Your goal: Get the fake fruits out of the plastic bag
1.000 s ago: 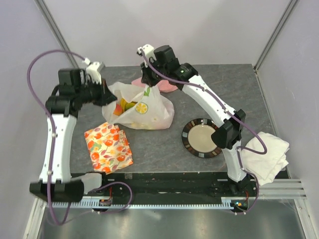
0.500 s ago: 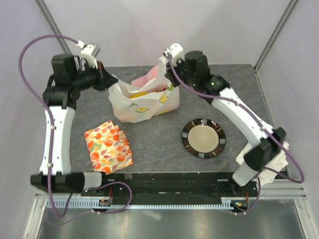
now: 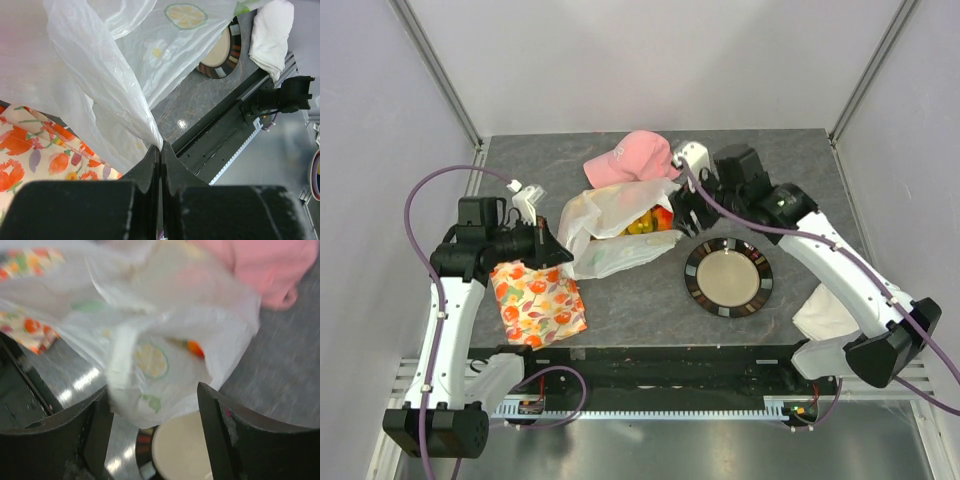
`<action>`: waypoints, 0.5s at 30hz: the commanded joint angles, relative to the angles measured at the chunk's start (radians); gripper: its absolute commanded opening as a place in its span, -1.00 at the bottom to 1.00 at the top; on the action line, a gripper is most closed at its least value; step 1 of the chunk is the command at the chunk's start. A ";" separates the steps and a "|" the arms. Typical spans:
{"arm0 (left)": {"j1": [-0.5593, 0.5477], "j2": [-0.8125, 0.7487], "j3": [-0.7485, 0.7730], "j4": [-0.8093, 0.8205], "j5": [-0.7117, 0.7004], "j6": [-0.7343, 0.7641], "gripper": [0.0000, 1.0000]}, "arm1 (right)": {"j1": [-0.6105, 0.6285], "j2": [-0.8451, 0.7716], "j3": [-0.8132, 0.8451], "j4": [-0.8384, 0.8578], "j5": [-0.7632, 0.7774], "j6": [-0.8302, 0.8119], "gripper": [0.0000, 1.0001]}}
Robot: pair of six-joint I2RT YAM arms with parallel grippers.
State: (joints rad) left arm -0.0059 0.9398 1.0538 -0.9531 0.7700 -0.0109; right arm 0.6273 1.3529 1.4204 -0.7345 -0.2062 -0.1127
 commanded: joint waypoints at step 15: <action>0.003 0.057 0.192 0.099 0.124 -0.120 -0.97 | 0.163 0.293 0.170 0.090 -0.201 -0.102 -0.49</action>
State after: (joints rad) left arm -0.0059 0.9840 1.1862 -0.8864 0.8429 -0.0814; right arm 0.7906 1.5192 1.6451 -0.6392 -0.4141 -0.2035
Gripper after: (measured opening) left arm 0.032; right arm 0.274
